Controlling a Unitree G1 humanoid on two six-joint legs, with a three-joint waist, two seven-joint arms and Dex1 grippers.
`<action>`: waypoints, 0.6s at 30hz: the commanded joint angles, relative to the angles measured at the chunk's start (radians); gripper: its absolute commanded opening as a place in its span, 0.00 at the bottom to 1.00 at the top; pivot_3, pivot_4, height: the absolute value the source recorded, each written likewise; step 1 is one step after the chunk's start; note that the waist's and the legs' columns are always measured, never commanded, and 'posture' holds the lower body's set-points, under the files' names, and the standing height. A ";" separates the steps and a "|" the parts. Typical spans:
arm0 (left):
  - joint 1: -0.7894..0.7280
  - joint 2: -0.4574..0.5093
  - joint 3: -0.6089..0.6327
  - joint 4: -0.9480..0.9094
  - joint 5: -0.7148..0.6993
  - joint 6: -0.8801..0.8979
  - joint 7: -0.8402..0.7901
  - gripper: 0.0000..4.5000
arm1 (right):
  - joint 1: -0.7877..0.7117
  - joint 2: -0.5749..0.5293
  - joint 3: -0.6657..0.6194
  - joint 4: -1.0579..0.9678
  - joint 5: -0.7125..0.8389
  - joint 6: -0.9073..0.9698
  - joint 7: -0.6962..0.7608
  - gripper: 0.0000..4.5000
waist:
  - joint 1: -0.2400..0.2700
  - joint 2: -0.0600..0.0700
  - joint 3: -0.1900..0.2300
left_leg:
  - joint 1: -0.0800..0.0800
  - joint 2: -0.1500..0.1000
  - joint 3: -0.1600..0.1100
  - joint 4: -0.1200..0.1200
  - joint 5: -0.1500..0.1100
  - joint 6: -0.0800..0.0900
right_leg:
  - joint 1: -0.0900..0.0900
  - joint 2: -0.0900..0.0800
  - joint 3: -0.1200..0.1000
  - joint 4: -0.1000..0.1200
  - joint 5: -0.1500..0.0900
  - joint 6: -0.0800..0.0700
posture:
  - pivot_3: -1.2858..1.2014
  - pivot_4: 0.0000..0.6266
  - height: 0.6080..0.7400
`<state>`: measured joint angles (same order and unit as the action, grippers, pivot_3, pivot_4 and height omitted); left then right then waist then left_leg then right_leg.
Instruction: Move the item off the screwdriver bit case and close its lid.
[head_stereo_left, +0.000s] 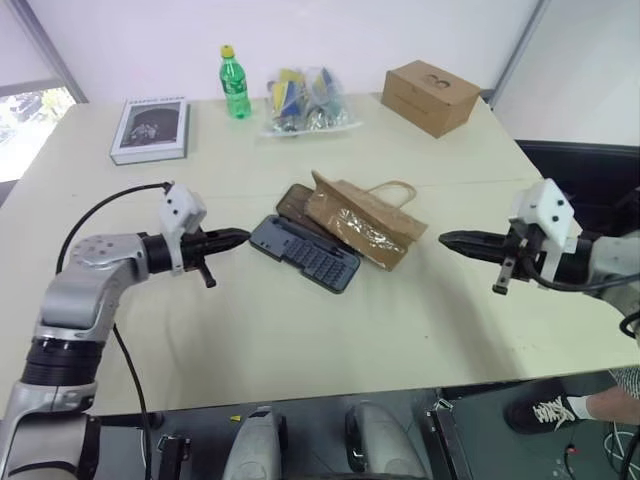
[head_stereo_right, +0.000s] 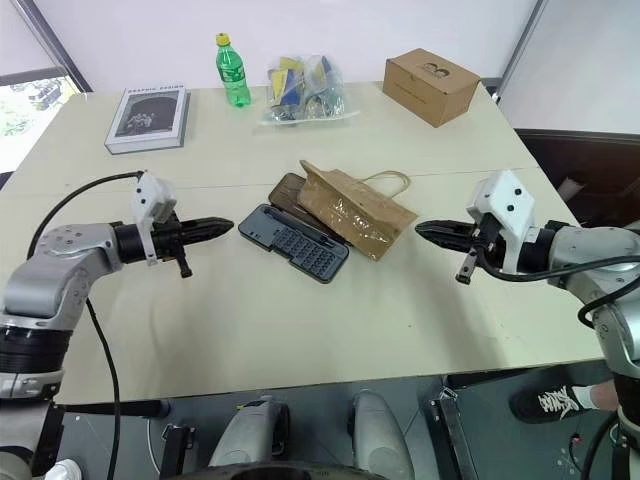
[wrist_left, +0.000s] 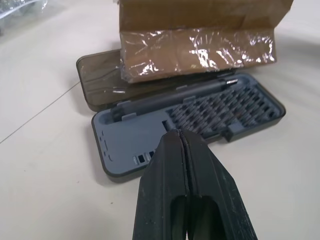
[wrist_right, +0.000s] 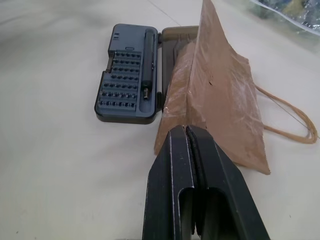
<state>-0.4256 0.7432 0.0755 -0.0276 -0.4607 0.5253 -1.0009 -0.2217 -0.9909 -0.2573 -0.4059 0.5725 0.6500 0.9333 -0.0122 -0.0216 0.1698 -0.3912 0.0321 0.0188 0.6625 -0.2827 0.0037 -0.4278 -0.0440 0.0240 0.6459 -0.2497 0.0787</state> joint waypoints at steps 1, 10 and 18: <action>0.006 0.026 0.049 -0.051 -0.041 0.023 -0.016 0.00 | -0.005 -0.023 -0.050 -0.011 0.010 -0.002 0.009 0.00 | 0.000 0.000 0.000 | 0.000 0.000 0.000 0.000 0.000 0.000 | 0.000 0.000 0.000 0.000 0.000 0.000 | 0.52 0.24 1.00; 0.008 0.009 0.058 -0.072 -0.058 0.034 0.014 0.00 | 0.000 -0.009 -0.053 -0.032 0.018 0.009 -0.014 0.00 | 0.000 0.000 0.000 | 0.000 0.000 0.000 0.000 0.000 0.000 | 0.000 0.000 0.000 0.000 0.000 0.000 | 0.52 0.24 1.00; 0.013 0.005 0.051 -0.073 -0.054 0.029 0.021 0.00 | -0.006 -0.009 -0.048 -0.038 0.020 0.015 -0.016 0.00 | 0.000 0.000 0.000 | 0.000 0.000 0.000 0.000 0.000 0.000 | 0.000 0.000 0.000 0.000 0.000 0.000 | 0.52 0.24 1.00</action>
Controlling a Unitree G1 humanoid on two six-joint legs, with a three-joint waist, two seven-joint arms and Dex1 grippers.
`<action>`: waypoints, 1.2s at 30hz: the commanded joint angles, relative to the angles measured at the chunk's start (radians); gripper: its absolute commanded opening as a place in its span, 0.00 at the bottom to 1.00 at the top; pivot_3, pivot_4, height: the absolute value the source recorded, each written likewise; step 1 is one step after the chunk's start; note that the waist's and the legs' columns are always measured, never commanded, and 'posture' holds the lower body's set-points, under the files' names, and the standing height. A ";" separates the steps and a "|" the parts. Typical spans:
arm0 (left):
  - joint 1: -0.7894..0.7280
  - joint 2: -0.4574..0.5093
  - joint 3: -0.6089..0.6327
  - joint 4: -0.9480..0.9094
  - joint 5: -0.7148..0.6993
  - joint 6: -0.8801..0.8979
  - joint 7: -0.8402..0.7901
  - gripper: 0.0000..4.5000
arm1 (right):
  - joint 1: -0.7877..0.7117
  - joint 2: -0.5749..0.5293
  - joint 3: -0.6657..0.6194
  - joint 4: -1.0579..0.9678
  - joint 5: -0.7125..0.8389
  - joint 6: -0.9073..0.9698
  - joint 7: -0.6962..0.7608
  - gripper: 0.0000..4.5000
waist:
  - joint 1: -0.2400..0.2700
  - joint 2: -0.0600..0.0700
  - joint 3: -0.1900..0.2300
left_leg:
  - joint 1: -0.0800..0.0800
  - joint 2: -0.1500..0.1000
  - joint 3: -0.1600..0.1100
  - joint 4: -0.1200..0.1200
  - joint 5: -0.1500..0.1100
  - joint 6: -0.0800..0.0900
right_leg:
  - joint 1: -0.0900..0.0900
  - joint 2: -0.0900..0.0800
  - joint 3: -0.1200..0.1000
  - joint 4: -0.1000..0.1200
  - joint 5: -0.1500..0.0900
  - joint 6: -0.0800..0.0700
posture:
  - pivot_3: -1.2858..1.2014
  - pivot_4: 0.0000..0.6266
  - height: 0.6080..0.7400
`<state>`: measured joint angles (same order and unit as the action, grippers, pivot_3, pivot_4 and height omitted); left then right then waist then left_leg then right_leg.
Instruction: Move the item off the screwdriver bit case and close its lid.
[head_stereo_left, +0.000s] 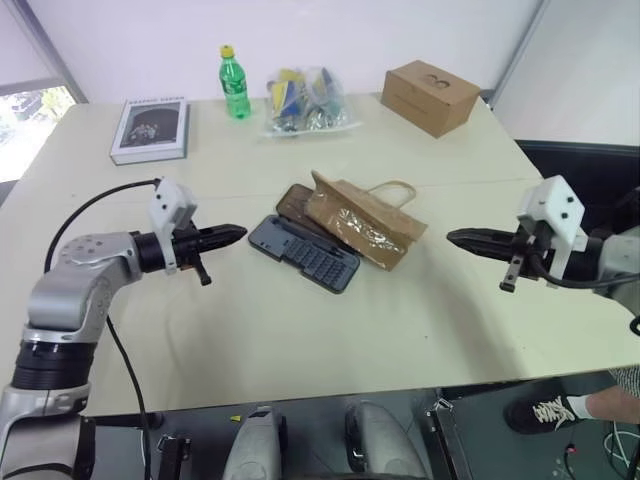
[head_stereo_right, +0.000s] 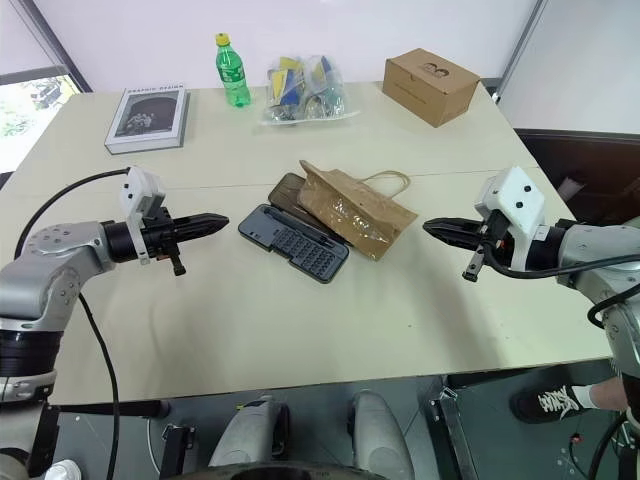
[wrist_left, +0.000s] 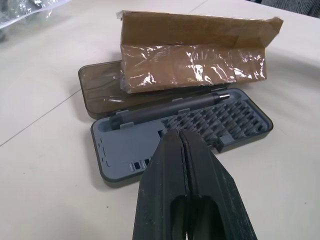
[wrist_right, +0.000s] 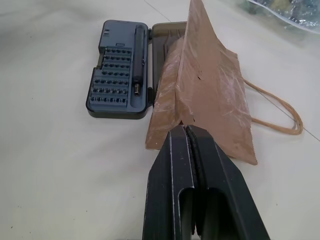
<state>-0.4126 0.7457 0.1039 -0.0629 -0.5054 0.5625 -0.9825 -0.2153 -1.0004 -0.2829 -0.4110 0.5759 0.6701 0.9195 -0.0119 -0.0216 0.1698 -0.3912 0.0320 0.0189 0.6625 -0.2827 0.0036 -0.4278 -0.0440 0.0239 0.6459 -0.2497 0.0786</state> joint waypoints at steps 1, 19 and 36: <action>0.001 0.004 0.022 -0.039 -0.010 -0.008 0.003 0.00 | -0.013 0.001 -0.022 -0.035 0.018 -0.004 -0.004 0.00 | 0.000 0.000 0.000 | 0.000 0.000 0.000 0.000 0.000 0.000 | 0.000 0.000 0.000 0.000 0.000 0.000 | 0.52 0.24 1.00; -0.027 0.008 0.006 -0.016 0.000 -0.009 -0.006 0.00 | 0.007 0.025 -0.017 -0.089 0.044 0.021 -0.051 0.12 | 0.000 0.000 0.000 | 0.000 0.000 0.000 0.000 0.000 0.000 | 0.000 0.000 0.000 0.000 0.000 0.000 | 0.52 0.24 1.00; -0.048 -0.024 -0.023 -0.001 0.022 -0.025 -0.008 0.00 | -0.089 0.160 0.169 -0.120 -0.116 0.031 -0.305 0.99 | -0.002 0.000 0.000 | 0.000 0.000 0.000 0.000 0.000 0.000 | 0.000 0.000 0.000 0.000 0.000 0.000 | 0.52 0.24 1.00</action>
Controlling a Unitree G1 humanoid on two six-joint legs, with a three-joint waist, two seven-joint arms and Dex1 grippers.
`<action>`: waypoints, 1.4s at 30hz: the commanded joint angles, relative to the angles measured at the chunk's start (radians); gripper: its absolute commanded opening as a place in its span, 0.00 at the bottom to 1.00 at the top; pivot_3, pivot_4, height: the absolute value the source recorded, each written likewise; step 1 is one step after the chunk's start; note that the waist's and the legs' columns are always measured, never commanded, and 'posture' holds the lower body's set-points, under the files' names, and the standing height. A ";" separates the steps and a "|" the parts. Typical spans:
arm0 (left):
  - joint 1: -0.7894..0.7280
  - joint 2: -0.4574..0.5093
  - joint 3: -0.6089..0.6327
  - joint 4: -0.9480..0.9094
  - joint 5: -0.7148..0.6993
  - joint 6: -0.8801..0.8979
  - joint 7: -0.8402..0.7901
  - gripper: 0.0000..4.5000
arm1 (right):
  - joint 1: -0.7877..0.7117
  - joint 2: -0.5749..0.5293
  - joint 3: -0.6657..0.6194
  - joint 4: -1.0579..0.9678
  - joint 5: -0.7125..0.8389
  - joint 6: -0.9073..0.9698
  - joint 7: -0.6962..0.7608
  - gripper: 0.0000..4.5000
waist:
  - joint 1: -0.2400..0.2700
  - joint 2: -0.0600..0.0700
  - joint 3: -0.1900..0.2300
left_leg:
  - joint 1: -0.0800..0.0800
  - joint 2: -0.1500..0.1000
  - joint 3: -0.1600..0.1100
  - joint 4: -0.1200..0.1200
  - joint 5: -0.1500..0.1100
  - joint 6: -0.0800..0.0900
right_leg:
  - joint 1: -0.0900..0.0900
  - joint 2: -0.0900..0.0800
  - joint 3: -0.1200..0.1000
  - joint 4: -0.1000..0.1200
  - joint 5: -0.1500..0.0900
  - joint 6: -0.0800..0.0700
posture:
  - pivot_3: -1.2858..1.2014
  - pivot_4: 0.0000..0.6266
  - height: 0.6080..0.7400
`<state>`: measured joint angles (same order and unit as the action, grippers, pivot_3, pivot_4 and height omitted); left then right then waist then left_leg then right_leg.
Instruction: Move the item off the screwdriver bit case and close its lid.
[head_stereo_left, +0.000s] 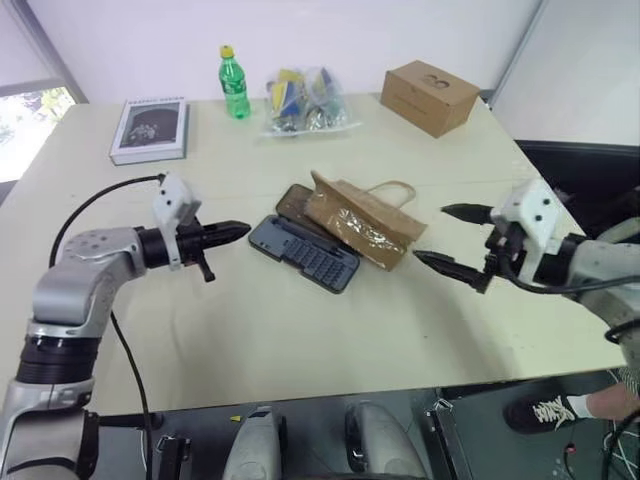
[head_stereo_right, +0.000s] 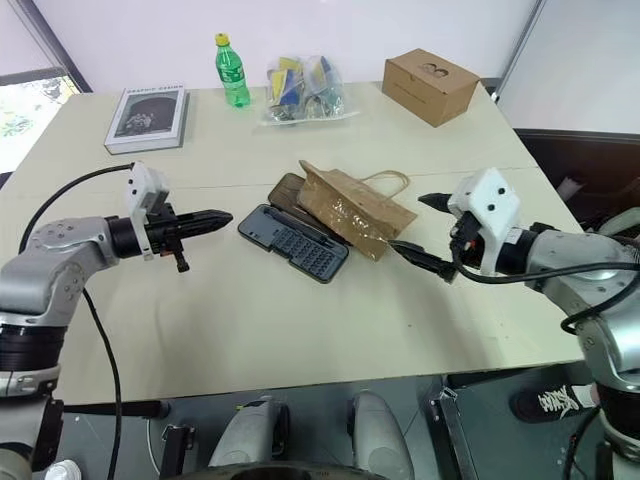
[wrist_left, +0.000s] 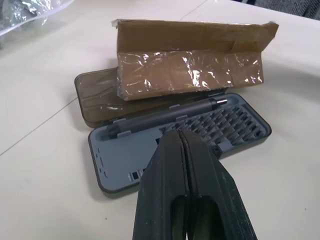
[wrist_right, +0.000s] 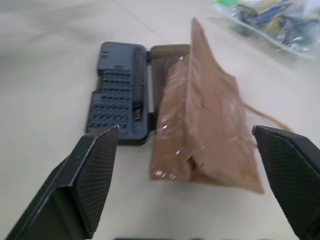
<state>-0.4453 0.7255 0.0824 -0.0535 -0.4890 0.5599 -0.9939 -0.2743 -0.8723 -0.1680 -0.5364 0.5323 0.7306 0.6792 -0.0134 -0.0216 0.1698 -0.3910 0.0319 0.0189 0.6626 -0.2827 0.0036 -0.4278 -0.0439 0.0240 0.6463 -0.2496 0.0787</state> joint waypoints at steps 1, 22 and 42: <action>-0.014 -0.008 -0.004 -0.010 0.009 -0.024 0.004 0.00 | -0.036 0.052 0.091 0.018 -0.111 -0.045 -0.087 0.99 | 0.001 0.000 0.000 | 0.000 0.000 0.000 0.000 0.000 0.000 | 0.000 0.000 0.000 0.000 0.000 0.000 | 0.52 0.24 1.00; 0.027 -0.023 -0.004 -0.060 0.025 -0.029 0.037 0.00 | -0.132 0.227 0.262 0.381 -0.394 -0.244 -0.127 0.88 | 0.000 0.000 0.000 | 0.000 0.000 0.000 0.000 0.000 0.000 | 0.000 0.000 0.000 0.001 0.000 0.000 | 0.52 0.24 1.00; 0.021 -0.033 -0.026 -0.052 0.040 -0.042 0.037 0.00 | -0.135 0.193 0.128 0.301 -0.404 -0.174 -0.135 0.01 | 0.001 0.000 0.000 | 0.000 0.000 0.000 0.000 0.000 0.000 | 0.000 0.000 0.000 0.001 0.000 0.000 | 0.52 0.24 1.00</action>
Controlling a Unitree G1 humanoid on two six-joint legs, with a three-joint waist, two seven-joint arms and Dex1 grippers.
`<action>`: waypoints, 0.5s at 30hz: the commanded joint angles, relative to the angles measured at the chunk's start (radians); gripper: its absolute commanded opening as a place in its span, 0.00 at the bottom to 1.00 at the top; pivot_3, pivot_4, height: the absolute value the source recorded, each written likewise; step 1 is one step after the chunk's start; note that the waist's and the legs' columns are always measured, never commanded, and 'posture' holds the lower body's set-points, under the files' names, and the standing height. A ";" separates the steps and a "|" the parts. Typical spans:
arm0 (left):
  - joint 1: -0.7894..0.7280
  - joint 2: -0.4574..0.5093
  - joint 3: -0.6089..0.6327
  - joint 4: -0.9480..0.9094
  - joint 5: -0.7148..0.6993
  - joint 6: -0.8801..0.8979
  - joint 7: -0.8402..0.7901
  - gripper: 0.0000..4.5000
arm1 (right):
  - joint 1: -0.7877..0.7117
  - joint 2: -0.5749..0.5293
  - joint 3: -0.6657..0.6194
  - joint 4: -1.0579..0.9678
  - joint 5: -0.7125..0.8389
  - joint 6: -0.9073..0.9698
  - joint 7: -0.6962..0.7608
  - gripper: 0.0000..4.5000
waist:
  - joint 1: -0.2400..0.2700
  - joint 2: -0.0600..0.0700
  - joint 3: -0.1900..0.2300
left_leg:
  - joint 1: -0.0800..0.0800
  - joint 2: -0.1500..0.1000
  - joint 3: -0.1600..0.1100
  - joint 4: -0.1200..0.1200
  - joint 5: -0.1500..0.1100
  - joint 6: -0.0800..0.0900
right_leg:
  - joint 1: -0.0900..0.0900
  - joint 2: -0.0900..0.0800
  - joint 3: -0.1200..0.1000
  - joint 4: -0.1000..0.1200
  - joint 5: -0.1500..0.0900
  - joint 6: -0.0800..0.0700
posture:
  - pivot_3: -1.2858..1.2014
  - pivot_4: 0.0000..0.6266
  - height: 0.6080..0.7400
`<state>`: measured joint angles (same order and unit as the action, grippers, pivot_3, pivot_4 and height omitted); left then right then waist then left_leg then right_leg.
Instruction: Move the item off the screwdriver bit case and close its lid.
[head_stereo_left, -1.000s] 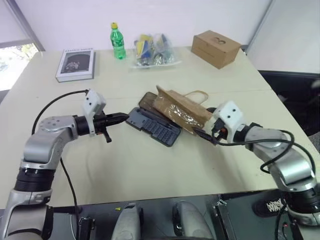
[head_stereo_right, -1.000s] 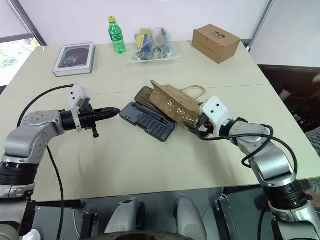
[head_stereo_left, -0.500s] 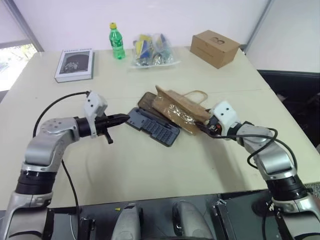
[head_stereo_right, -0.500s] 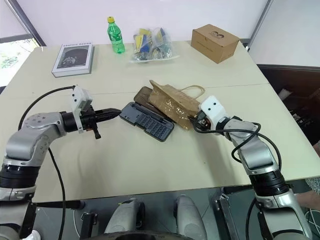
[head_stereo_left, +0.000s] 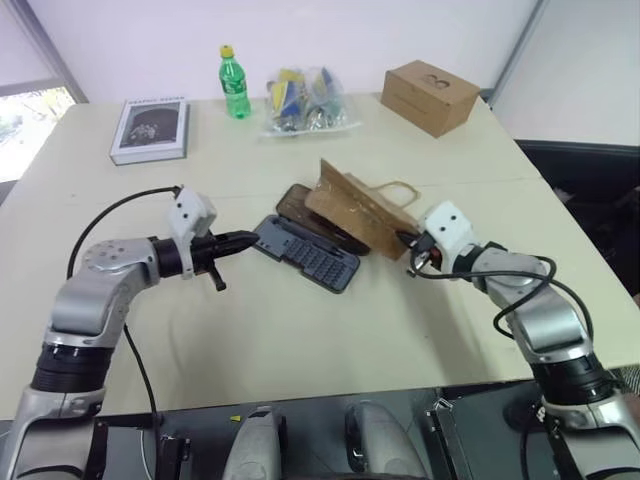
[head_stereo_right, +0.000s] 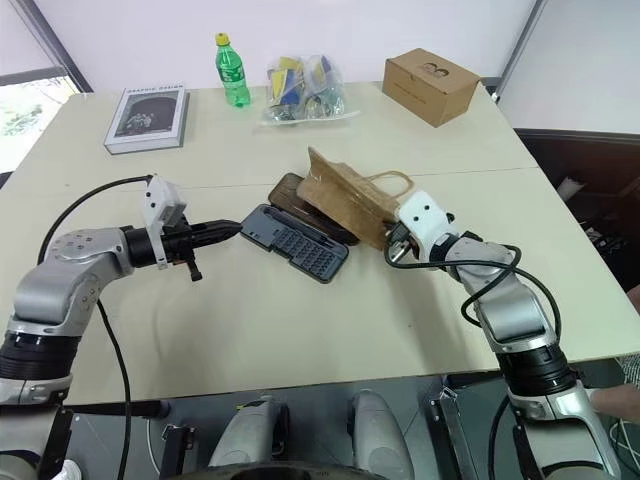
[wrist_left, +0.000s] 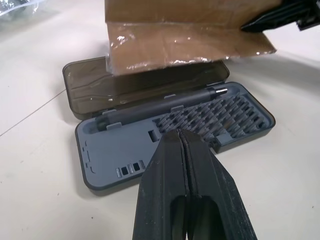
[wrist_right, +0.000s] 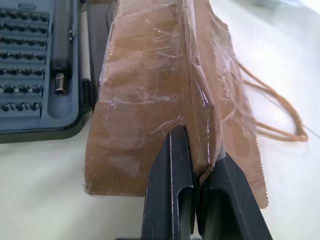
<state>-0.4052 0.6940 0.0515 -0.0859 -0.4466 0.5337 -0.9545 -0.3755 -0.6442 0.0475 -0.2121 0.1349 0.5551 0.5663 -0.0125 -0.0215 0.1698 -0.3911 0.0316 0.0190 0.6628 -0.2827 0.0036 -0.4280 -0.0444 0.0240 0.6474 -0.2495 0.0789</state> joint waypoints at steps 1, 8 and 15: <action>-0.019 -0.002 0.005 -0.021 -0.003 -0.015 -0.003 0.00 | -0.042 -0.052 -0.104 -0.006 -0.021 -0.004 -0.035 0.01 | 0.000 0.000 0.000 | 0.000 0.000 0.000 0.000 0.000 0.000 | 0.000 0.000 0.000 0.000 0.000 0.000 | 0.52 0.24 1.00; -0.022 -0.010 -0.002 -0.016 0.002 -0.019 -0.007 0.00 | -0.089 -0.142 -0.145 0.225 -0.165 -0.085 -0.163 0.01 | 0.000 0.000 0.000 | 0.000 0.000 0.000 0.000 0.000 0.000 | 0.000 0.000 0.000 0.000 0.000 0.000 | 0.52 0.24 1.00; -0.014 -0.008 -0.002 -0.021 0.003 -0.020 -0.006 0.00 | -0.124 -0.140 -0.099 0.409 -0.282 -0.125 -0.256 0.01 | -0.009 0.001 0.000 | 0.000 0.000 0.001 0.000 0.000 0.000 | 0.000 0.000 0.001 0.000 0.000 0.000 | 0.52 0.24 1.00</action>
<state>-0.4077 0.6823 0.0415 -0.0834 -0.4444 0.5315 -0.9587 -0.4640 -0.7823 -0.0478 0.1955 -0.1192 0.4660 0.3350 -0.0212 -0.0207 0.1698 -0.3906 0.0316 0.0197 0.6627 -0.2827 0.0036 -0.4282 -0.0439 0.0246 0.6475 -0.2495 0.0788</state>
